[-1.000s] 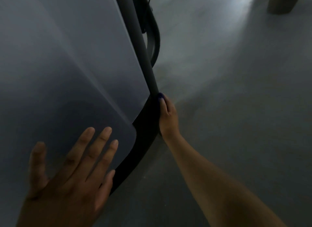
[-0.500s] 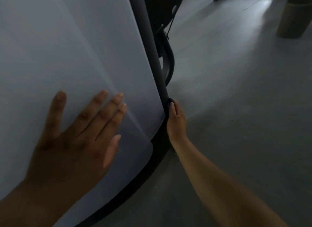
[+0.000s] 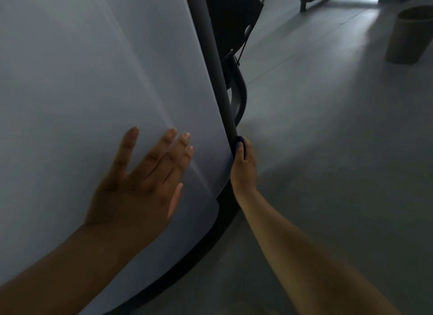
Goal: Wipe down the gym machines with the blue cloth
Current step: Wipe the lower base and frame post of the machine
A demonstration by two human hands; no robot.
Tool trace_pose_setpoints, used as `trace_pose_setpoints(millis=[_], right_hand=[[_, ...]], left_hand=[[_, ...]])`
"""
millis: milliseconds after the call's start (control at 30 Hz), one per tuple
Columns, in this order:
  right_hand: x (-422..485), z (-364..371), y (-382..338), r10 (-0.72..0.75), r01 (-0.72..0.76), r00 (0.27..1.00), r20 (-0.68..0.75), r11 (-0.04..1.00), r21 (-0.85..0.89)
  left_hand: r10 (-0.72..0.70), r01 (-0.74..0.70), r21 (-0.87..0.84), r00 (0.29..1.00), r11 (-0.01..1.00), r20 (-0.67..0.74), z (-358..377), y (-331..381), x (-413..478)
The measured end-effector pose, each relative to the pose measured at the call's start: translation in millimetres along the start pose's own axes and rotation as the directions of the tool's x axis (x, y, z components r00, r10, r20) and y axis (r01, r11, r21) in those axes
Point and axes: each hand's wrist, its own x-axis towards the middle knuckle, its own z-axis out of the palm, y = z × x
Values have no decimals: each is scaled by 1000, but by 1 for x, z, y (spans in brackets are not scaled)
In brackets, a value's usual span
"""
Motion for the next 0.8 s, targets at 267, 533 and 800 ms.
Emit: trace_pose_setpoints(millis=[267,533,800], right_hand=[[2,-1,-10,33,-33,999,30,999,-10],[2,12,-82,-103,99,992,71,993,61],[1,19,-132,-98,94,993,71,994,56]], left_hand=[[14,-14,21,1000,1000,25,-4,0,3],[47,-52,62,996,997,71,-36,-32,71],[87,-201,343,944,918,320,-54,-68,148]])
